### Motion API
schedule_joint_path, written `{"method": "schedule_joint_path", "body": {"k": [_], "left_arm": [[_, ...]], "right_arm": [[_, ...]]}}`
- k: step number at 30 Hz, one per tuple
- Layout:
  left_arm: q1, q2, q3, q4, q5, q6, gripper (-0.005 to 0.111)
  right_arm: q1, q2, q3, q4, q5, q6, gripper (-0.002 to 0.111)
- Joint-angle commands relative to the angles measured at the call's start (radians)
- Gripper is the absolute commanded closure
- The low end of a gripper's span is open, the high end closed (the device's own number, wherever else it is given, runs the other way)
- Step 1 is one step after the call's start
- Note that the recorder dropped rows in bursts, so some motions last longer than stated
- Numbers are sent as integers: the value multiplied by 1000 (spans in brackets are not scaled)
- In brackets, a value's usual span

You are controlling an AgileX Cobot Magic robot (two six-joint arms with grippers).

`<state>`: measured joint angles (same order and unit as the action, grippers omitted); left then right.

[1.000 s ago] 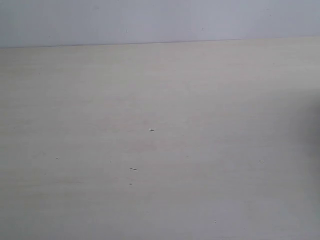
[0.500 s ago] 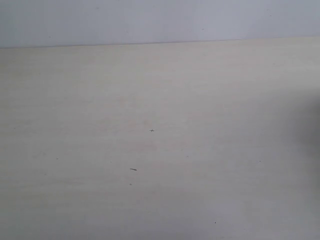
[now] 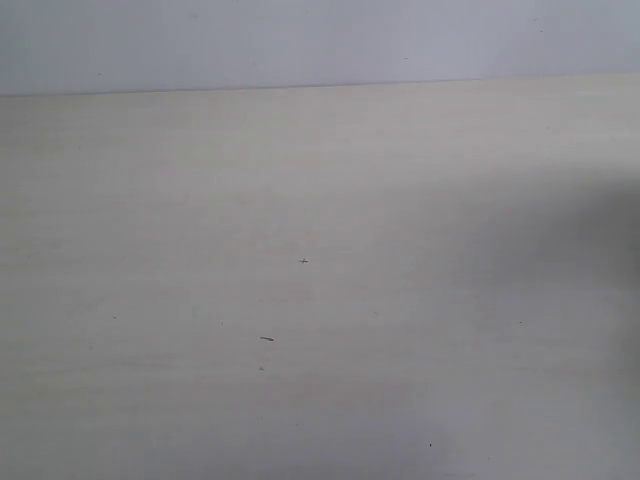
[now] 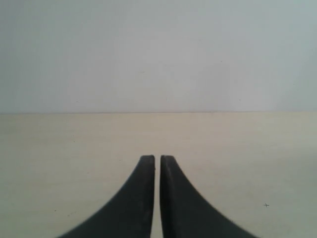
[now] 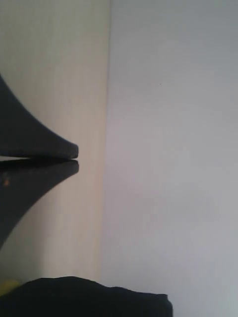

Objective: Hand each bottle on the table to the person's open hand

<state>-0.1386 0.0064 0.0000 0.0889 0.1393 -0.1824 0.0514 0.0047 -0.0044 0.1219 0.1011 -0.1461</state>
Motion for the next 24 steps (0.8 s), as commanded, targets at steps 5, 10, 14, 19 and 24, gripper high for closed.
{"method": "schedule_joint_path", "body": {"k": [5, 10, 14, 19, 24], "left_arm": [[2, -6, 0, -7, 1, -6, 100], [2, -6, 0, -7, 1, -6, 100], [2, -6, 0, -7, 1, -6, 100], [23, -6, 0, -7, 1, -6, 100], [180, -6, 0, -7, 1, -6, 100]], "right_arm": [[-10, -5, 4, 7, 63, 89, 108], [-10, -5, 4, 7, 80, 89, 108], [-10, -5, 4, 7, 80, 89, 108], [-10, -5, 4, 7, 80, 89, 108], [-56, -5, 4, 7, 80, 89, 108]]}}
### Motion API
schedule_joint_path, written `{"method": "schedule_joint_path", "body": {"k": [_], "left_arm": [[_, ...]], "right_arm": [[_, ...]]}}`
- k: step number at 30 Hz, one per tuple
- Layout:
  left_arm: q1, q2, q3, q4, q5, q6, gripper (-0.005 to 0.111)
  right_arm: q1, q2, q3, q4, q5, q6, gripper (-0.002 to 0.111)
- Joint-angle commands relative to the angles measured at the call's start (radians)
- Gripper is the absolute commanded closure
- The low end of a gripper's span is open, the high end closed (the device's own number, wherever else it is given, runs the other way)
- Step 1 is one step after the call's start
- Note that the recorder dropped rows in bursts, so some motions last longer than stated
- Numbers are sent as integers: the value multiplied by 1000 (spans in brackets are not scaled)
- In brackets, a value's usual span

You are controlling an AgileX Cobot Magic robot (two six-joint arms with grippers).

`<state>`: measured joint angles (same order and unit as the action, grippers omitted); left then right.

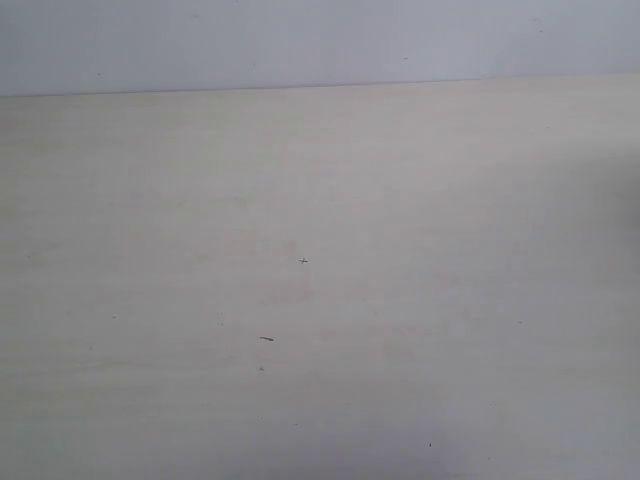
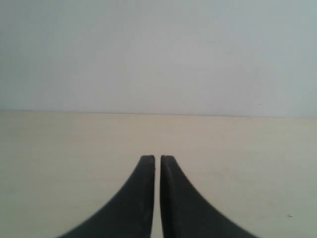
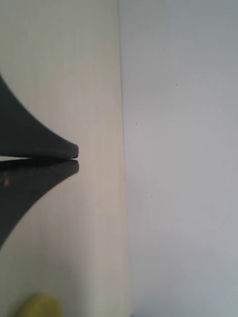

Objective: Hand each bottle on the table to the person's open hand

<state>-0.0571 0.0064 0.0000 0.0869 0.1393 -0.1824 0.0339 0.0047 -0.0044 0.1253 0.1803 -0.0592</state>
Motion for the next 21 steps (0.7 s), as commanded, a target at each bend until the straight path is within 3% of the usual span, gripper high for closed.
{"method": "schedule_joint_path", "body": {"k": [1, 4, 21], "left_arm": [[127, -6, 0, -5, 1, -6, 100], [154, -6, 0, -5, 1, -6, 100], [155, -6, 0, -5, 1, -6, 100]], "right_arm": [[-46, -5, 4, 4, 1, 2, 108], [-46, -5, 4, 2, 1, 2, 108], [-46, -5, 4, 2, 1, 4, 108]]}}
